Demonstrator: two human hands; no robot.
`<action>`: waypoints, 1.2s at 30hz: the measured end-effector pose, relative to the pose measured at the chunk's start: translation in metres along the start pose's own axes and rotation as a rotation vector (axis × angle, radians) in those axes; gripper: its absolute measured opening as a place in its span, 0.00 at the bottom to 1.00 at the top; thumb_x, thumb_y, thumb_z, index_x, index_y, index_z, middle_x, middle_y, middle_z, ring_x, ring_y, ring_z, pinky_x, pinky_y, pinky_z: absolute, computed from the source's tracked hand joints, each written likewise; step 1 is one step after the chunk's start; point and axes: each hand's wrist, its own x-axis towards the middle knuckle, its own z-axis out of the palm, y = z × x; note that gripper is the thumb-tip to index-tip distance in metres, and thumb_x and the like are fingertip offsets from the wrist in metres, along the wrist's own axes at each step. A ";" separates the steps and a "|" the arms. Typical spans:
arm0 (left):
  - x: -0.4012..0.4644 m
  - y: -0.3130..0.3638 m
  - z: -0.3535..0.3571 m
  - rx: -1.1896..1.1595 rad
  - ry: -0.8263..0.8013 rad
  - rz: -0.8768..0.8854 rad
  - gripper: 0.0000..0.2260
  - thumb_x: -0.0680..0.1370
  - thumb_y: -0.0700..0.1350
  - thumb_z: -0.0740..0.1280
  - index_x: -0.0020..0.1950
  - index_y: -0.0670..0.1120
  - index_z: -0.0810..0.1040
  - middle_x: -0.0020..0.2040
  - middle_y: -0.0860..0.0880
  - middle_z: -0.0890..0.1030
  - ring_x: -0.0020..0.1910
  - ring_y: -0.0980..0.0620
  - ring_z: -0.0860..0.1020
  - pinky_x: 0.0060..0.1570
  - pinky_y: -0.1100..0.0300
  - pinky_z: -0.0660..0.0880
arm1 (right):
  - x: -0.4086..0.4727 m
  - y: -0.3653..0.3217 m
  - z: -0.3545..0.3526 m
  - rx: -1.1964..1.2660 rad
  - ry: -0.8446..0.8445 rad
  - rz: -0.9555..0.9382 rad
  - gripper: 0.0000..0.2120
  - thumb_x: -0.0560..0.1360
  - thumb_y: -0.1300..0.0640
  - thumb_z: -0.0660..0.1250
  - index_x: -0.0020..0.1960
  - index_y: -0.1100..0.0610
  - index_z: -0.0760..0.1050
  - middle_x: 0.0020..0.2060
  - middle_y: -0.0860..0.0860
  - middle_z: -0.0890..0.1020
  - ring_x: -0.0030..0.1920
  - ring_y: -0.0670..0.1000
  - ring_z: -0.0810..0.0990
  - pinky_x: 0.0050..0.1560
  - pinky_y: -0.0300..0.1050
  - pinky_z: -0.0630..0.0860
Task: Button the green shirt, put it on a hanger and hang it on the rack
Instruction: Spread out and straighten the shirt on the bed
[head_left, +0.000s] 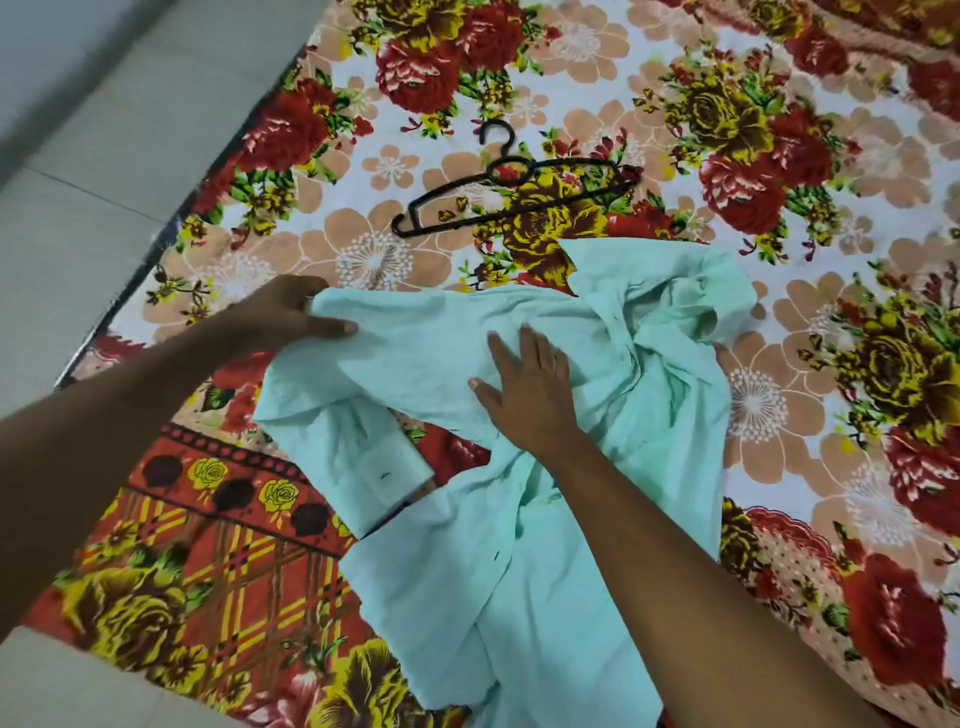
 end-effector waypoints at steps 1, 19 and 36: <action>-0.001 -0.005 0.001 0.073 0.003 0.019 0.11 0.73 0.49 0.80 0.44 0.45 0.82 0.36 0.55 0.85 0.36 0.59 0.82 0.37 0.65 0.76 | 0.000 -0.002 0.005 -0.002 -0.035 0.009 0.36 0.80 0.31 0.50 0.83 0.47 0.57 0.82 0.64 0.56 0.81 0.67 0.56 0.77 0.70 0.56; -0.075 -0.078 -0.047 0.632 -0.168 -0.124 0.21 0.70 0.64 0.79 0.46 0.47 0.86 0.38 0.51 0.83 0.36 0.54 0.78 0.36 0.59 0.76 | 0.028 -0.104 0.013 -0.038 -0.185 -0.022 0.38 0.80 0.32 0.58 0.84 0.42 0.48 0.83 0.63 0.47 0.83 0.65 0.43 0.76 0.74 0.40; -0.138 -0.130 -0.019 0.072 0.259 -0.093 0.19 0.73 0.57 0.79 0.43 0.40 0.82 0.36 0.44 0.82 0.31 0.52 0.80 0.30 0.58 0.74 | 0.006 -0.173 0.044 0.013 -0.167 -0.263 0.42 0.77 0.24 0.52 0.84 0.40 0.45 0.84 0.58 0.41 0.84 0.62 0.39 0.76 0.77 0.43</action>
